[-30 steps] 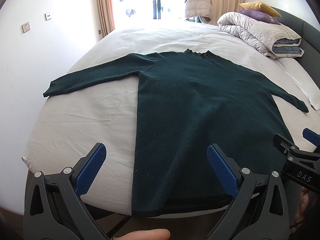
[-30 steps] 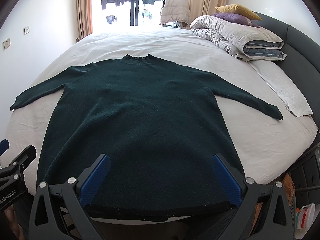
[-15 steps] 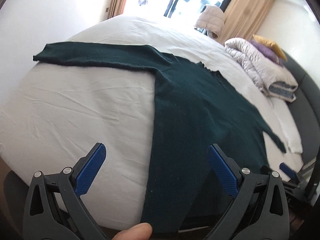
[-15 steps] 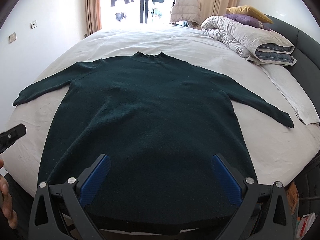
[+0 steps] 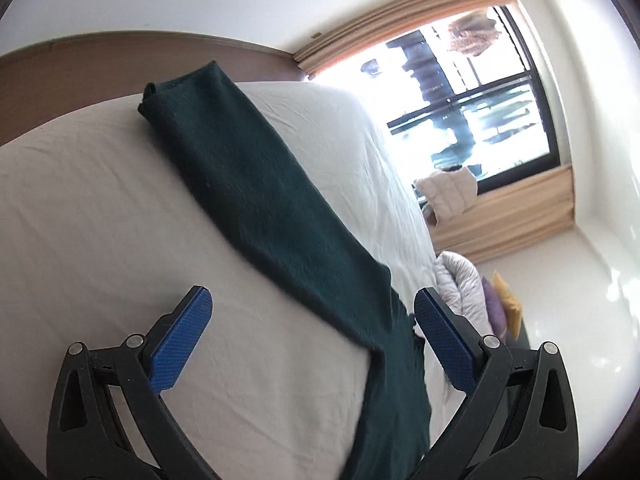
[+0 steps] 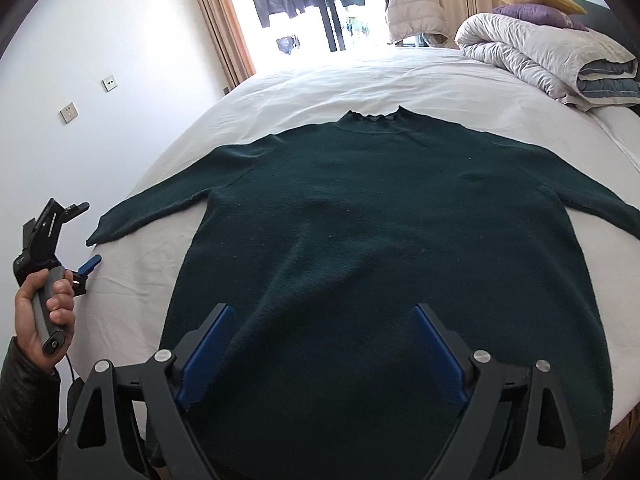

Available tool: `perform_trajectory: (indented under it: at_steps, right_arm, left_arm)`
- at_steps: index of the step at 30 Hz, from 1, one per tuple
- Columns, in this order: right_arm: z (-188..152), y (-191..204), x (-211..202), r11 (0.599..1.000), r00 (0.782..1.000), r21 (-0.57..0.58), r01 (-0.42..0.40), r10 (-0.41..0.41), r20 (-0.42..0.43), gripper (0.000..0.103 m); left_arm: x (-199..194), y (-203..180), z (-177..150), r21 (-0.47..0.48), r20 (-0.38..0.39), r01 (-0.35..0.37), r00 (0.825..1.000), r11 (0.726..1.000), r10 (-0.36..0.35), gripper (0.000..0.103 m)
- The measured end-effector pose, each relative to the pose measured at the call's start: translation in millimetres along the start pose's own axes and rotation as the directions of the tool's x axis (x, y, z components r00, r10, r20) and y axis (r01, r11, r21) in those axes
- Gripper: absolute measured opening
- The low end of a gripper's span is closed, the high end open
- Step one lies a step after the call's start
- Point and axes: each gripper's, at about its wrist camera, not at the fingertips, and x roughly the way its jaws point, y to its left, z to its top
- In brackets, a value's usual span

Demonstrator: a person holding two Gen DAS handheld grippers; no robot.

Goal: Fold small clothes
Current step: 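Grasp the sweater sleeve cuff with the left gripper and lift it, then fold the held sleeve across the sweater body with the left gripper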

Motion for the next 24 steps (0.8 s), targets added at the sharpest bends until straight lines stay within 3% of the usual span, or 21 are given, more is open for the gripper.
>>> perform_trajectory:
  at_steps: [2, 9, 11, 13, 14, 15, 16, 21, 24]
  right_arm:
    - [2, 2, 5, 1.0, 1.0, 0.01, -0.02, 0.02, -0.004, 0.086]
    - [7, 11, 14, 0.998, 0.998, 0.0, -0.059, 0.059, -0.002, 0.082]
    - [6, 11, 15, 0.998, 0.998, -0.003, -0.062, 0.062, 0.0, 0.082]
    - [6, 8, 16, 0.998, 0.998, -0.001, -0.061, 0.061, -0.001, 0.081]
    - [6, 5, 16, 0.998, 0.998, 0.004, -0.057, 0.057, -0.001, 0.08]
    - [6, 2, 16, 0.998, 0.998, 0.011, -0.055, 0.055, -0.003, 0.08]
    - [5, -1, 16, 0.998, 0.999, 0.018, -0.054, 0.054, -0.004, 0.079]
    - [3, -30, 17, 0.994, 0.999, 0.096, -0.051, 0.051, 0.001, 0.078]
    - [0, -47, 16, 0.989, 0.999, 0.139, -0.054, 0.053, 0.012, 0.078]
  left_arm:
    - [7, 12, 17, -0.06, 0.014, 0.02, 1.0, 0.998, -0.02, 0.103]
    - [22, 16, 59, -0.125, 0.073, 0.059, 0.996, 0.99, -0.05, 0.101]
    - [28, 16, 70, -0.121, 0.08, 0.059, 0.996, 0.991, -0.049, 0.097]
    - [35, 20, 77, -0.133, 0.074, 0.046, 0.997, 0.99, -0.036, 0.062]
    - [40, 20, 74, -0.149, 0.067, 0.04, 0.997, 0.988, -0.03, 0.051]
    - [43, 22, 79, -0.163, 0.058, 0.03, 0.998, 0.986, -0.021, 0.027]
    - [48, 21, 74, -0.157, 0.053, 0.018, 0.999, 0.987, -0.009, 0.023]
    - [57, -45, 56, 0.068, 0.071, -0.054, 0.996, 0.996, 0.05, 0.019]
    - [76, -116, 25, 0.254, 0.074, -0.077, 0.995, 0.964, 0.06, 0.019]
